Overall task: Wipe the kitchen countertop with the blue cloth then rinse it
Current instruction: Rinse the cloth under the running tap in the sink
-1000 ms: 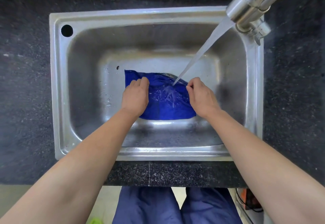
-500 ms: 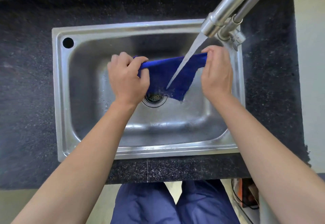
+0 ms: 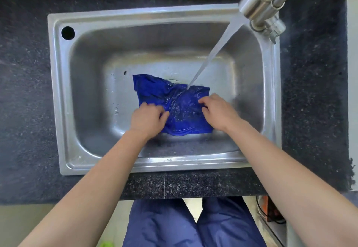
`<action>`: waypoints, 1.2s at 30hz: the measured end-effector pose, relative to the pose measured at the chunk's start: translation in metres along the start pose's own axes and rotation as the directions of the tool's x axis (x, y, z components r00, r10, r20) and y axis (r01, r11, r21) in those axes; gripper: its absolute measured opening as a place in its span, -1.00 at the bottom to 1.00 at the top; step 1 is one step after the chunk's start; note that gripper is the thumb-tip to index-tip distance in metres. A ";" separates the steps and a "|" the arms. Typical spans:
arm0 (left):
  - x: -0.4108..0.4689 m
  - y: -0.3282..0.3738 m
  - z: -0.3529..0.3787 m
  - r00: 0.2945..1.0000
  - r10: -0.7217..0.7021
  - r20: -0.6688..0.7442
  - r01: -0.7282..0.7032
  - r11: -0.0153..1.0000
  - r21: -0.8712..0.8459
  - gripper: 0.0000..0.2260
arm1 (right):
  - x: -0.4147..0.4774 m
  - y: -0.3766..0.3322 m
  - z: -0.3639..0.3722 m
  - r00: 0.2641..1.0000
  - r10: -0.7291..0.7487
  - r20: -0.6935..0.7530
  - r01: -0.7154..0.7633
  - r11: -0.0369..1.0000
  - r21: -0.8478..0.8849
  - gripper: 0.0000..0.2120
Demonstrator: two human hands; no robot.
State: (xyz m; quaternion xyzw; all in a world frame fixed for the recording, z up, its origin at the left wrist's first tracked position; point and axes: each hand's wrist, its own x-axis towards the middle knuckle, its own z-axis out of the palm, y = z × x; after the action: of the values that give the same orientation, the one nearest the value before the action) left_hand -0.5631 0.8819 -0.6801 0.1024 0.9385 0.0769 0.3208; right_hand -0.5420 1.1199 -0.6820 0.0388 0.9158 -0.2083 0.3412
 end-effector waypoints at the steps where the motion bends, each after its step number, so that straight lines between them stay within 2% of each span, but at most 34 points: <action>1: 0.005 -0.002 0.002 0.988 0.024 -0.151 -0.026 1.000 -0.012 -0.73 | 0.006 -0.002 0.002 0.998 -0.034 -0.055 0.035 0.999 0.022 -0.60; 2: 0.011 -0.005 0.003 0.973 0.047 -0.224 -0.047 0.999 0.002 -0.65 | 0.010 -0.004 0.003 0.995 -0.068 -0.078 0.069 0.997 0.015 -0.55; 3: 0.017 -0.008 0.004 0.977 0.059 -0.204 -0.053 0.998 0.033 -0.53 | 0.014 -0.006 0.006 0.993 -0.093 -0.068 0.092 0.995 -0.025 -0.47; 5: 0.025 -0.013 0.008 0.999 0.029 -0.033 -0.025 0.994 0.109 -0.37 | 0.015 -0.009 0.013 0.993 -0.113 -0.027 0.108 0.984 -0.142 -0.34; 6: 0.025 -0.014 0.011 1.000 0.014 0.014 -0.015 0.989 0.146 -0.35 | 0.014 -0.010 0.016 0.994 -0.109 -0.027 0.102 0.977 -0.185 -0.35; 9: 0.022 -0.012 0.019 0.998 -0.015 -0.060 0.026 0.983 0.184 -0.54 | 0.011 -0.011 0.019 0.997 -0.067 -0.030 0.060 0.980 -0.190 -0.52; 12: 0.025 -0.005 0.014 0.997 -0.066 -0.037 0.071 0.985 0.155 -0.68 | 0.008 -0.010 0.009 0.999 0.033 -0.001 -0.033 0.999 -0.041 -0.63; 13: 0.028 -0.002 0.009 0.995 -0.071 -0.063 0.077 0.993 0.095 -0.71 | 0.007 -0.010 0.004 0.998 0.050 -0.030 -0.050 0.999 0.008 -0.67; 15: 0.030 0.004 -0.007 0.976 -0.064 -0.208 0.045 0.994 -0.095 -0.73 | 0.005 -0.012 -0.010 0.980 0.066 -0.186 -0.051 0.995 0.086 -0.71; 18: 0.031 0.015 -0.031 0.875 -0.042 -0.482 -0.126 0.942 -0.312 -0.75 | -0.002 -0.017 -0.028 0.888 0.121 -0.444 0.003 0.963 0.268 -0.71; 21: 0.027 0.023 -0.041 0.843 -0.045 -0.535 -0.205 0.894 -0.399 -0.74 | -0.009 -0.020 -0.032 0.833 0.184 -0.521 0.085 0.889 0.449 -0.71; 22: 0.023 0.024 -0.040 0.853 -0.036 -0.520 -0.199 0.900 -0.389 -0.74 | -0.011 -0.020 -0.031 0.842 0.173 -0.512 0.084 0.894 0.439 -0.72; 24: 0.016 0.024 -0.032 0.904 0.025 -0.427 -0.147 0.956 -0.255 -0.69 | -0.014 -0.016 -0.025 0.907 0.109 -0.406 0.004 0.964 0.267 -0.75; 26: 0.009 0.022 -0.019 0.970 0.037 -0.238 -0.054 0.996 -0.064 -0.64 | -0.016 -0.011 -0.019 0.974 0.078 -0.214 -0.071 0.997 0.039 -0.74; 27: 0.006 0.020 -0.014 0.986 0.005 -0.164 -0.009 1.000 -0.023 -0.62 | -0.017 -0.008 -0.018 0.984 0.096 -0.152 -0.098 0.995 -0.009 -0.72; 29: 0.003 0.015 -0.004 0.988 -0.053 -0.146 0.045 0.997 -0.060 -0.61 | -0.015 -0.004 -0.016 0.982 0.123 -0.141 -0.123 0.992 0.007 -0.72; 31: 0.006 0.008 0.004 0.981 -0.038 -0.189 0.018 0.994 -0.106 -0.61 | -0.009 -0.001 -0.011 0.982 0.085 -0.169 -0.079 0.996 0.039 -0.60; 32: 0.008 0.006 0.007 0.986 -0.006 -0.169 -0.012 0.994 -0.108 -0.53 | -0.005 -0.002 -0.008 0.986 0.052 -0.157 -0.046 0.998 0.045 -0.50; 34: 0.015 0.005 0.010 0.997 0.054 -0.048 -0.059 0.991 -0.116 -0.35 | 0.000 -0.005 0.000 0.998 -0.013 -0.054 0.014 1.000 0.012 -0.30; 36: 0.022 0.009 0.016 0.997 0.068 0.034 -0.066 0.995 -0.070 -0.27 | 0.005 -0.007 0.011 0.998 -0.047 0.034 0.049 0.996 -0.072 -0.23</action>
State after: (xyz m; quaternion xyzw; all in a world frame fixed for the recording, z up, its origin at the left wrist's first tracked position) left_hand -0.5686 0.8972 -0.7036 0.1240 0.9253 0.1182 0.3383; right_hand -0.5407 1.1090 -0.6906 0.0008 0.9178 -0.1834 0.3522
